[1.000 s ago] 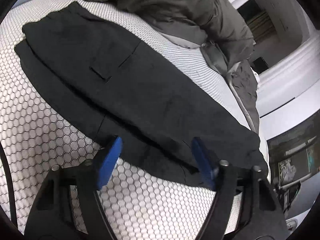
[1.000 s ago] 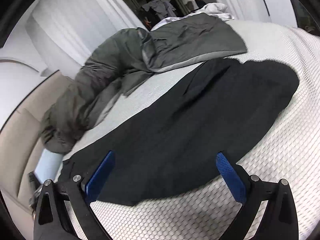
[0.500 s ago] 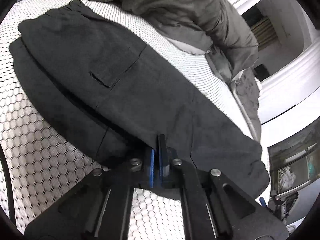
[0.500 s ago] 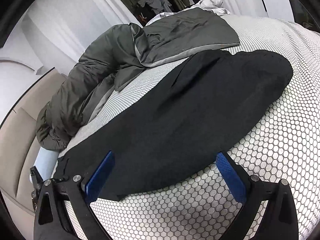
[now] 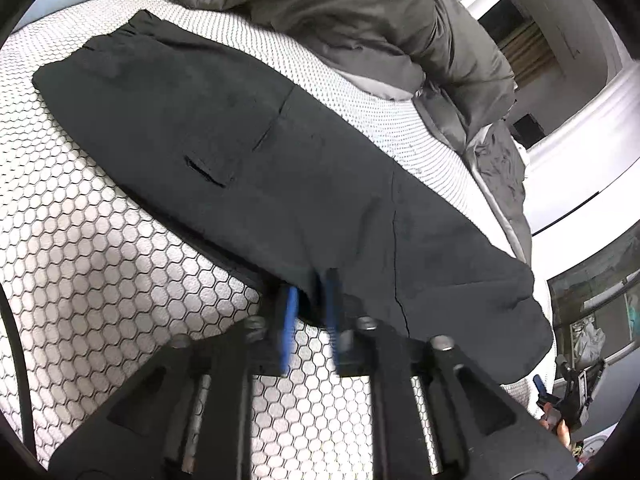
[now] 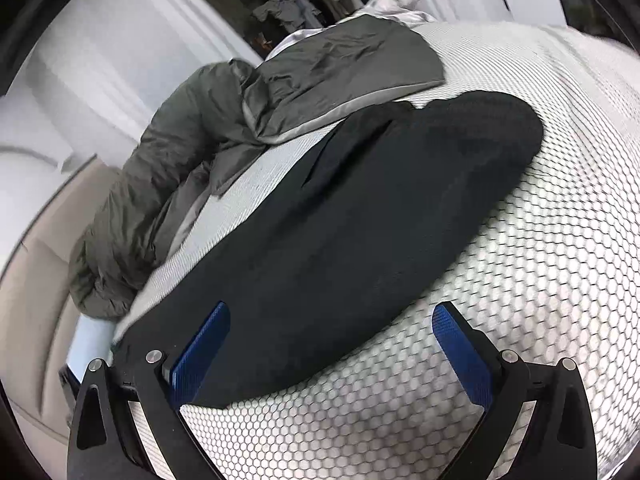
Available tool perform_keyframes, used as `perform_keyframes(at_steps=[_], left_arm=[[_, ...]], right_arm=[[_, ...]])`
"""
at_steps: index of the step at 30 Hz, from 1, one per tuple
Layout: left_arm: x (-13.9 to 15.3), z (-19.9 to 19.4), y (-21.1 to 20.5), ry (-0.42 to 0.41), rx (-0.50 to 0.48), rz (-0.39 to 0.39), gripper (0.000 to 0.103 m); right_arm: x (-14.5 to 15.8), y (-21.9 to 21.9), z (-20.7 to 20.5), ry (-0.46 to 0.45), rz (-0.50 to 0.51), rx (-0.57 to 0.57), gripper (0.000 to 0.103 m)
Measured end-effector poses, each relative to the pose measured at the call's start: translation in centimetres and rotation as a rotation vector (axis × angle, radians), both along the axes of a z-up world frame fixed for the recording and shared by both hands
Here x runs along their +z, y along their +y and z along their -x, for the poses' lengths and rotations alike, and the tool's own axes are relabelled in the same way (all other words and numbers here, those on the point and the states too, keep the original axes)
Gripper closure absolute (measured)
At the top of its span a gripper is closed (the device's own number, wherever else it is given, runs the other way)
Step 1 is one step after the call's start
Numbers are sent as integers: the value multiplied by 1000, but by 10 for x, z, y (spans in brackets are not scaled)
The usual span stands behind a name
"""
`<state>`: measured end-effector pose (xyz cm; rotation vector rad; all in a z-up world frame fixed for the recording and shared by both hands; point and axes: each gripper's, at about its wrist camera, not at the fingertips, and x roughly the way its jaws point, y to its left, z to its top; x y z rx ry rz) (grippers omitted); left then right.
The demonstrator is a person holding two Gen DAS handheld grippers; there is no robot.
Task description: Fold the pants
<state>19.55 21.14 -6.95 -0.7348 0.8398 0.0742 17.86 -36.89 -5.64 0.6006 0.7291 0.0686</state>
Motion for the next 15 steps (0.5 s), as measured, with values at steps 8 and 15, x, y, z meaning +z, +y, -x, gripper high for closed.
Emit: perform_keyframes(at_steps=[8,15], left_arm=[[-14,-4,13,21,27,79,67],[-15,-15,10,25,41,65,67]], right_arm=[[-44,-68,-36,41,-324,-82,22],[-29,-76,-26,-46,-232,-213,101]])
